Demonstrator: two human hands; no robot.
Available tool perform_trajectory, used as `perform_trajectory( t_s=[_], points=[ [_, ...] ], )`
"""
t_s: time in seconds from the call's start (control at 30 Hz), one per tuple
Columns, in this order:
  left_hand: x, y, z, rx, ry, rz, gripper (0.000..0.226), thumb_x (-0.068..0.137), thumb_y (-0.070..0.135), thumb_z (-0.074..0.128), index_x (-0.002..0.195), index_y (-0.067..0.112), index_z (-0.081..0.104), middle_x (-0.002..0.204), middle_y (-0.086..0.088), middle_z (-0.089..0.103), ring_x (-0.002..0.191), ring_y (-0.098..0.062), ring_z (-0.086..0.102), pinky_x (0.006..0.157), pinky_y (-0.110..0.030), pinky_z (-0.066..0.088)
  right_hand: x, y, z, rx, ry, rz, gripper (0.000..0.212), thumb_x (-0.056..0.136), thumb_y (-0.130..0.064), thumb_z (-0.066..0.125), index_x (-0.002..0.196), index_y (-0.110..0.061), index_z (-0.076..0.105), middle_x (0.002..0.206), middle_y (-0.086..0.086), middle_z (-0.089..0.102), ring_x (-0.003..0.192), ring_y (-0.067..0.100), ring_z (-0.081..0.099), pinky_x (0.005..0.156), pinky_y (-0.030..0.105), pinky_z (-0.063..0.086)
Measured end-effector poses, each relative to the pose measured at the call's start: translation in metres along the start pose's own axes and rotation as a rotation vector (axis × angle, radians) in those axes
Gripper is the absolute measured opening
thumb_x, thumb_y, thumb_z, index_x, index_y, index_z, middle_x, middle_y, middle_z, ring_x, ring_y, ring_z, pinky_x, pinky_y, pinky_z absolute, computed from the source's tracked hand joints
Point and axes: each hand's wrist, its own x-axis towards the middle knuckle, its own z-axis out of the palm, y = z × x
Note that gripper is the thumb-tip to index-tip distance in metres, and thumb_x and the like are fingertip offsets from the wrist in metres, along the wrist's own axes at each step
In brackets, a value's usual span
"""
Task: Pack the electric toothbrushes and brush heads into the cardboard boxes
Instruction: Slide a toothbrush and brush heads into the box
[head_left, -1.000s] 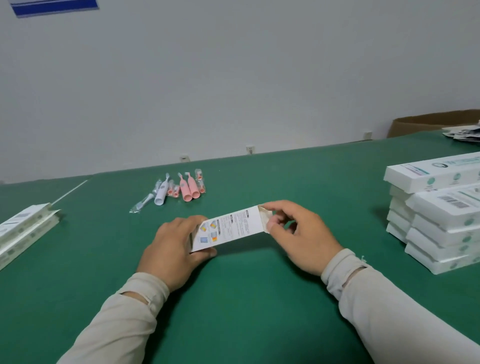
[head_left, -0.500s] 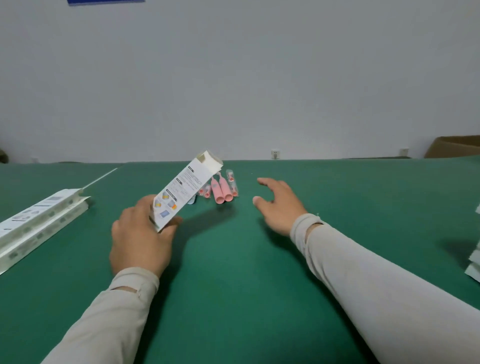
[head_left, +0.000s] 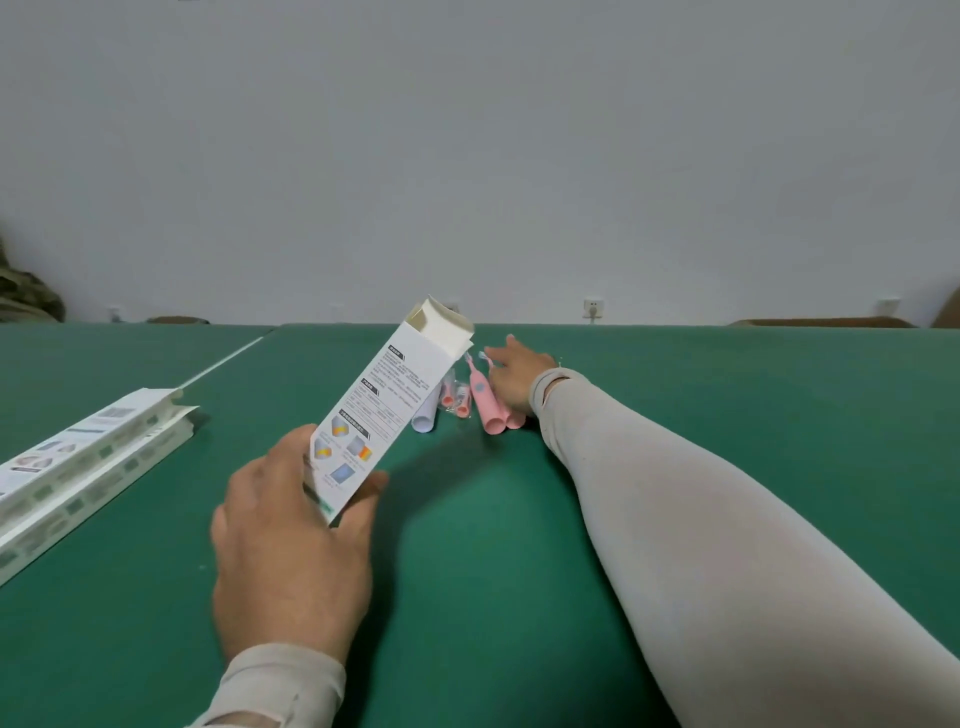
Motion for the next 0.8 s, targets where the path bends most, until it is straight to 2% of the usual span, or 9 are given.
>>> perform_trajectory(
  t_s=[0.1, 0.23, 0.3, 0.43, 0.5, 0.57, 0.63, 0.73, 0.8],
  points=[
    [0.001, 0.000, -0.001, -0.028, 0.016, -0.012, 0.049, 0.080, 0.042, 0.075, 0.125, 0.033, 0.056, 0.121, -0.002, 0.059, 0.116, -0.027, 0.045, 0.090, -0.041, 0.038, 0.009, -0.007, -0.001, -0.073, -0.074, -0.022, 0.030, 0.102, -0.015, 0.045, 0.128, -0.010, 0.058, 0.130, 0.013, 0.062, 0.113, 0.029, 0.061, 0.092, 0.036, 0.048],
    [0.003, -0.001, -0.001, -0.039, 0.022, -0.007, 0.051, 0.080, 0.042, 0.076, 0.126, 0.031, 0.057, 0.120, -0.004, 0.060, 0.116, -0.028, 0.046, 0.092, -0.042, 0.038, 0.010, -0.009, -0.002, 0.051, -0.023, 0.076, 0.029, 0.102, -0.022, 0.038, 0.082, -0.013, 0.058, 0.084, 0.003, 0.063, 0.068, 0.018, 0.058, 0.061, 0.027, 0.041],
    [0.005, -0.002, -0.001, -0.032, 0.033, 0.003, 0.051, 0.080, 0.042, 0.076, 0.126, 0.030, 0.057, 0.120, -0.005, 0.060, 0.116, -0.030, 0.046, 0.093, -0.043, 0.038, 0.000, -0.007, -0.003, 0.079, 0.013, 0.130, 0.029, 0.100, -0.020, 0.043, 0.075, -0.013, 0.054, 0.072, 0.001, 0.061, 0.055, 0.014, 0.052, 0.053, 0.026, 0.038],
    [0.005, -0.002, 0.001, -0.011, 0.025, 0.019, 0.051, 0.079, 0.041, 0.077, 0.125, 0.030, 0.057, 0.119, -0.006, 0.059, 0.113, -0.032, 0.047, 0.087, -0.040, 0.038, -0.050, 0.015, -0.006, 0.113, 0.058, 0.140, 0.020, 0.099, -0.020, 0.045, 0.093, -0.010, 0.061, 0.089, 0.007, 0.068, 0.060, 0.017, 0.058, 0.060, 0.022, 0.044],
    [0.003, 0.000, 0.001, -0.009, -0.022, 0.070, 0.050, 0.079, 0.040, 0.077, 0.124, 0.030, 0.058, 0.116, -0.005, 0.061, 0.111, -0.032, 0.049, 0.086, -0.037, 0.037, -0.093, 0.033, -0.006, 0.189, 0.061, 0.127, 0.015, 0.099, -0.021, 0.044, 0.097, -0.015, 0.058, 0.082, 0.006, 0.068, 0.063, 0.020, 0.063, 0.058, 0.021, 0.045],
    [-0.002, 0.006, 0.000, -0.014, -0.103, 0.134, 0.048, 0.080, 0.039, 0.078, 0.123, 0.031, 0.059, 0.113, -0.005, 0.060, 0.109, -0.032, 0.050, 0.088, -0.038, 0.040, -0.146, 0.050, -0.007, 0.153, 0.042, 0.103, 0.017, 0.097, -0.020, 0.042, 0.102, -0.019, 0.058, 0.073, 0.002, 0.065, 0.078, 0.027, 0.063, 0.068, 0.027, 0.045],
    [-0.011, 0.014, -0.001, 0.001, -0.226, 0.205, 0.050, 0.079, 0.039, 0.079, 0.125, 0.033, 0.058, 0.113, -0.003, 0.059, 0.109, -0.030, 0.051, 0.090, -0.039, 0.043, -0.202, 0.069, -0.007, 0.156, 0.047, 0.085, 0.017, 0.096, -0.022, 0.042, 0.104, -0.024, 0.058, 0.063, -0.001, 0.064, 0.073, 0.022, 0.065, 0.069, 0.028, 0.045],
    [-0.029, 0.027, -0.005, 0.025, -0.345, 0.292, 0.051, 0.079, 0.043, 0.079, 0.124, 0.034, 0.058, 0.115, 0.000, 0.058, 0.110, -0.027, 0.051, 0.091, -0.041, 0.046, -0.277, 0.088, -0.013, 0.148, 0.067, 0.083, 0.012, 0.096, -0.025, 0.044, 0.094, -0.025, 0.055, 0.080, -0.003, 0.065, 0.070, 0.015, 0.062, 0.059, 0.025, 0.042],
    [-0.043, 0.040, -0.007, -0.019, -0.344, 0.315, 0.050, 0.078, 0.044, 0.079, 0.123, 0.033, 0.058, 0.115, -0.001, 0.058, 0.109, -0.029, 0.052, 0.091, -0.042, 0.046, -0.312, 0.100, -0.016, 0.137, 0.079, 0.085, 0.023, 0.096, -0.025, 0.045, 0.111, -0.022, 0.064, 0.105, -0.001, 0.069, 0.090, 0.021, 0.065, 0.076, 0.029, 0.049]
  ],
)
